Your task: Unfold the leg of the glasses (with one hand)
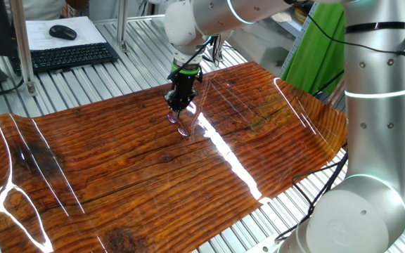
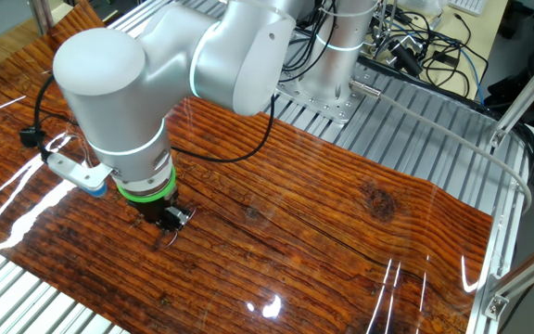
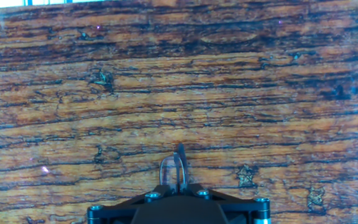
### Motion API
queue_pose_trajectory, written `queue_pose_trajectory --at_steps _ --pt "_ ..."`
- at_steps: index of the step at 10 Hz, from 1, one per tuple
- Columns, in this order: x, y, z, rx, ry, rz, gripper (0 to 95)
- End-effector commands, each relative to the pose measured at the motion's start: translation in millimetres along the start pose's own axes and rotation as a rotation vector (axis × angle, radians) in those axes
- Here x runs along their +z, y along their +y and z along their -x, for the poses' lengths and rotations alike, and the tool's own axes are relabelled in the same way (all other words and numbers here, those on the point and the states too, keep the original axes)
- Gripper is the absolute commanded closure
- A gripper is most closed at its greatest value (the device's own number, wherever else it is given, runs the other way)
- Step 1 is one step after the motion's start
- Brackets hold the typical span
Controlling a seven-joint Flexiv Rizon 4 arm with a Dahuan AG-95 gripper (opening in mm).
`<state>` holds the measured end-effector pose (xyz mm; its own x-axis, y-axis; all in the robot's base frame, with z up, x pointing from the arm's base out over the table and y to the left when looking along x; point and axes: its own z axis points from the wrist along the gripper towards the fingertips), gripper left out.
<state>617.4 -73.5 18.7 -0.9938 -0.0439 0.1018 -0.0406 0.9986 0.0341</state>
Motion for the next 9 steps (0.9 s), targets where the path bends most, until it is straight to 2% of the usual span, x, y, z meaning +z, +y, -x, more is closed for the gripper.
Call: queue_pose_trajectory --at_steps 1,3,4,5,7,9 --pt "-2.6 0.1 -0.3 0.020 0.034 0.006 95.0" --pt "-14.1 -0.1 -1.7 0.034 0.082 0.003 95.0" --pt "-24.0 -0.5 -3.5 0.038 0.128 0.001 95.0" --pt "-29.2 -0.7 -4.7 0.038 0.154 -0.001 95.0" --pt "-48.5 -2.0 -10.3 0.052 0.241 -0.011 95.0" --pt "-62.1 -3.4 -15.6 0.064 0.319 -0.018 95.0"
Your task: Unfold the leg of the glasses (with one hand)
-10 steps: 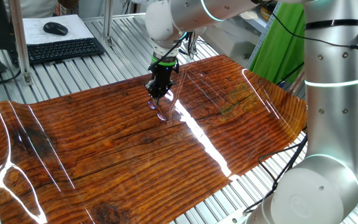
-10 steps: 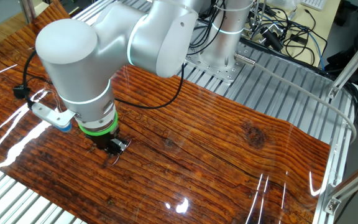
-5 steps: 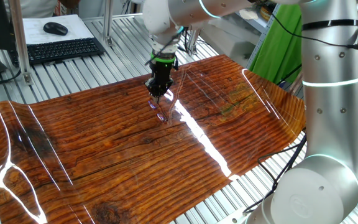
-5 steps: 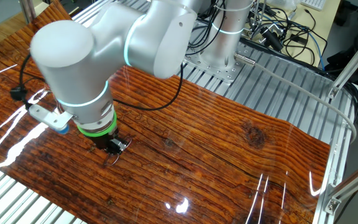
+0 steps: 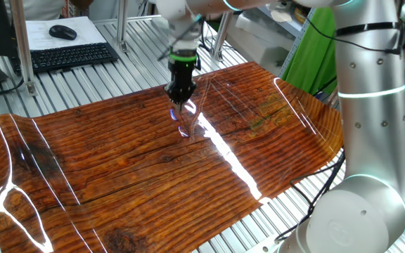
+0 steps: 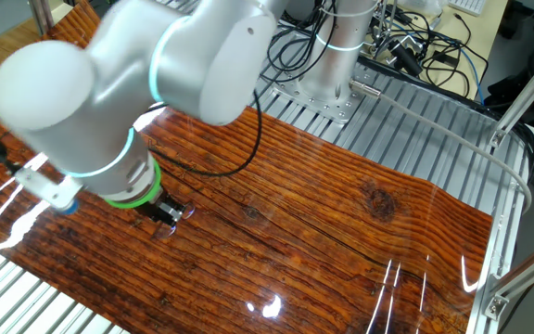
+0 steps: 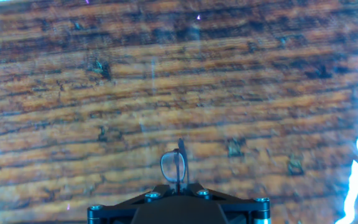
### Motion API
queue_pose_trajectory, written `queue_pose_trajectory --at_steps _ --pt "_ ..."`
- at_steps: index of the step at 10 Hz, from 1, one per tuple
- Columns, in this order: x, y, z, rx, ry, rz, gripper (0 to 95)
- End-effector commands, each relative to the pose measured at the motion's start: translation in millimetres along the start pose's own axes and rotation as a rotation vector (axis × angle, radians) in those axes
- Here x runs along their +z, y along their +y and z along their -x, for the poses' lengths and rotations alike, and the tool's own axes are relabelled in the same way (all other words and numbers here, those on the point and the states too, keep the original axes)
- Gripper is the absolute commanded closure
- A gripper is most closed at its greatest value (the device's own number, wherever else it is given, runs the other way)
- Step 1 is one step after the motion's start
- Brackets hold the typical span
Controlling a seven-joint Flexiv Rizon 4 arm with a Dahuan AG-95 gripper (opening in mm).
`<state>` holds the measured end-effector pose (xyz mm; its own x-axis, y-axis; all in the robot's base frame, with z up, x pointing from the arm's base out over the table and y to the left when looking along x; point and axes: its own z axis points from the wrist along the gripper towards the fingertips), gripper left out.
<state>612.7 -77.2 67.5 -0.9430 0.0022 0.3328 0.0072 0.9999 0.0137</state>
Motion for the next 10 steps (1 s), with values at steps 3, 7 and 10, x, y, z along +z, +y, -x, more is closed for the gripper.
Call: queue_pose_trajectory --at_steps 3,7,10 --pt "-28.0 -5.1 -22.1 0.016 0.165 -0.017 95.0" --pt "-39.3 -5.3 -33.0 0.014 0.102 -0.016 95.0" --pt "-58.1 -1.6 -49.2 0.038 0.140 -0.037 95.0"
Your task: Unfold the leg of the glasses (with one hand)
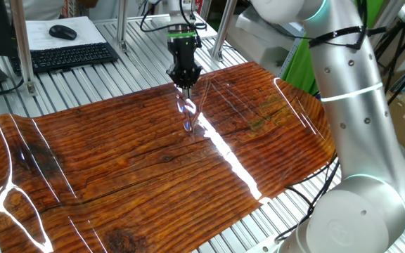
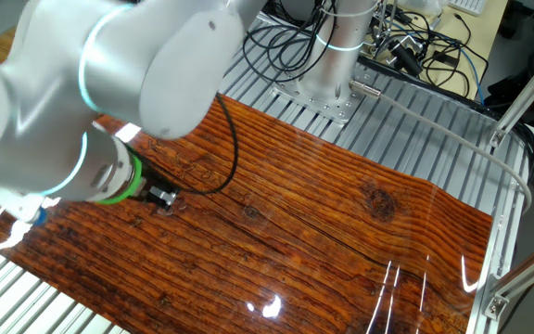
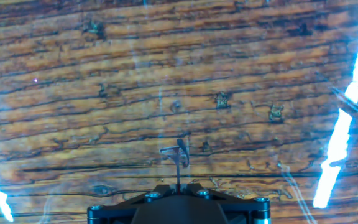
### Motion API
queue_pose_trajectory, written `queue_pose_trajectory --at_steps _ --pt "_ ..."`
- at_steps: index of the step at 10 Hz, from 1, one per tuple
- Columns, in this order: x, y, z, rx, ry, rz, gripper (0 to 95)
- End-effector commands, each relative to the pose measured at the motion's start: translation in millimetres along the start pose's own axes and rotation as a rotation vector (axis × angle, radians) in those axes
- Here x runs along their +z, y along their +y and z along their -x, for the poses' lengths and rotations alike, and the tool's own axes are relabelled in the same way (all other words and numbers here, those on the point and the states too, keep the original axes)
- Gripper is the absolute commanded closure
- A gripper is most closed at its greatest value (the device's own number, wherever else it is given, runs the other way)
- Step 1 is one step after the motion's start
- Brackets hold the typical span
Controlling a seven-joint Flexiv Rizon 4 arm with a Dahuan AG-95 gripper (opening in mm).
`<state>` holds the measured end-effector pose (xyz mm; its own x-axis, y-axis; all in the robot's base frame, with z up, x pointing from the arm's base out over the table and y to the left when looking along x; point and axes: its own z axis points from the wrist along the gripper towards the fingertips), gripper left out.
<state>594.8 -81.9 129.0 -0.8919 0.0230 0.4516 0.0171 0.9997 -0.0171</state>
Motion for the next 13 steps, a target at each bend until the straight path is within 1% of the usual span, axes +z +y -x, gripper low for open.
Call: queue_pose_trajectory --at_steps 1,2,3,4,5,6,7,8,11,13 --pt "-8.9 2.8 -18.4 0.016 0.018 -0.015 95.0" --pt "-10.6 3.7 -20.7 0.009 0.015 -0.014 95.0" --pt "-12.7 3.6 -24.2 -0.011 -0.011 -0.011 95.0" --pt "-13.5 3.6 -25.4 -0.016 -0.050 -0.012 95.0" --pt "-15.2 4.2 -26.4 -0.018 -0.066 -0.016 95.0" --pt "-17.6 4.0 -27.0 -0.033 -0.053 -0.043 95.0" --pt "-20.6 5.4 -28.9 -0.041 -0.029 -0.072 95.0" --pt "-22.9 7.0 -30.4 -0.036 -0.011 -0.074 95.0" --pt "-23.7 8.1 -31.4 -0.034 -0.012 -0.070 95.0" --pt "-20.0 10.7 -32.3 -0.032 -0.011 -0.067 95.0"
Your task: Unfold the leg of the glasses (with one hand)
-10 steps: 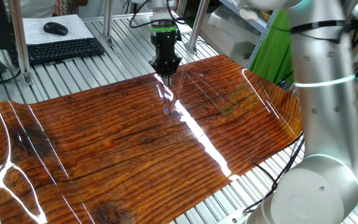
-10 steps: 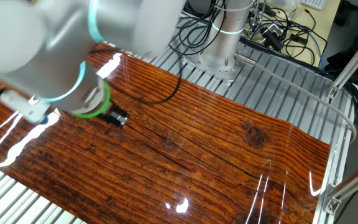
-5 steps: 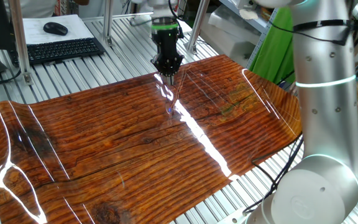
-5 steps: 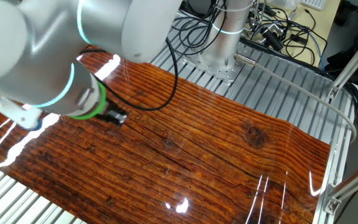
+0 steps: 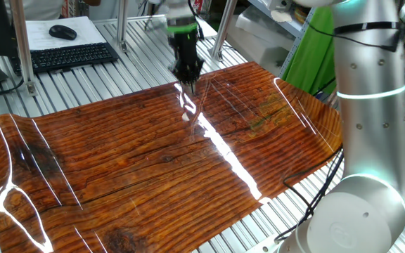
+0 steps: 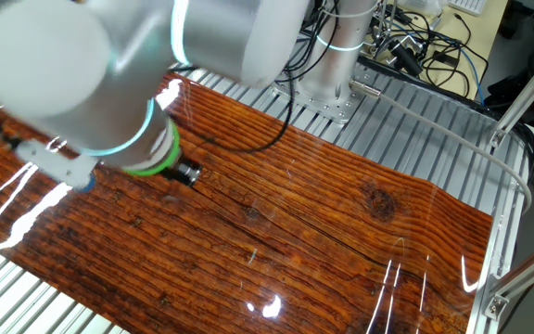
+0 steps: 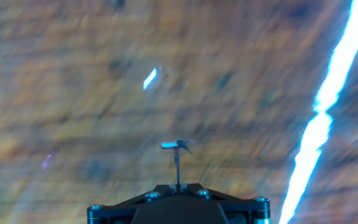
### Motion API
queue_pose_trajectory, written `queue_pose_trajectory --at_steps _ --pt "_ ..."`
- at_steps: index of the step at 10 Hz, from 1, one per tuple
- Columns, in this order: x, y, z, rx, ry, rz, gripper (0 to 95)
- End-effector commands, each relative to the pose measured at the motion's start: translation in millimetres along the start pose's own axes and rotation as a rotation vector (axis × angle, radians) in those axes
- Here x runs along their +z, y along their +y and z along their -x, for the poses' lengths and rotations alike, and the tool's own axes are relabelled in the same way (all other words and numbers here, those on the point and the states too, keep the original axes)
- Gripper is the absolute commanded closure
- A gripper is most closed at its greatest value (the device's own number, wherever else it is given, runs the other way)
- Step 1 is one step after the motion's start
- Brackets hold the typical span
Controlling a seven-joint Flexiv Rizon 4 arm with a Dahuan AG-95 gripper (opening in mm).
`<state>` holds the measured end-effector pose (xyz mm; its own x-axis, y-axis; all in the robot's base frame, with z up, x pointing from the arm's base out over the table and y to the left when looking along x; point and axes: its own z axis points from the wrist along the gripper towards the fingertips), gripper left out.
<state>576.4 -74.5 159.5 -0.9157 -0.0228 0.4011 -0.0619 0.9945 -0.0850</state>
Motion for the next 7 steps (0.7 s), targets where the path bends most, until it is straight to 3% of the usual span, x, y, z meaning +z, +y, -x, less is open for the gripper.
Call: queue_pose_trajectory --at_steps 1,7 --pt "-0.3 5.2 -1.8 0.009 0.050 0.027 95.0" --pt "3.8 9.1 -2.9 0.007 0.058 0.029 95.0"
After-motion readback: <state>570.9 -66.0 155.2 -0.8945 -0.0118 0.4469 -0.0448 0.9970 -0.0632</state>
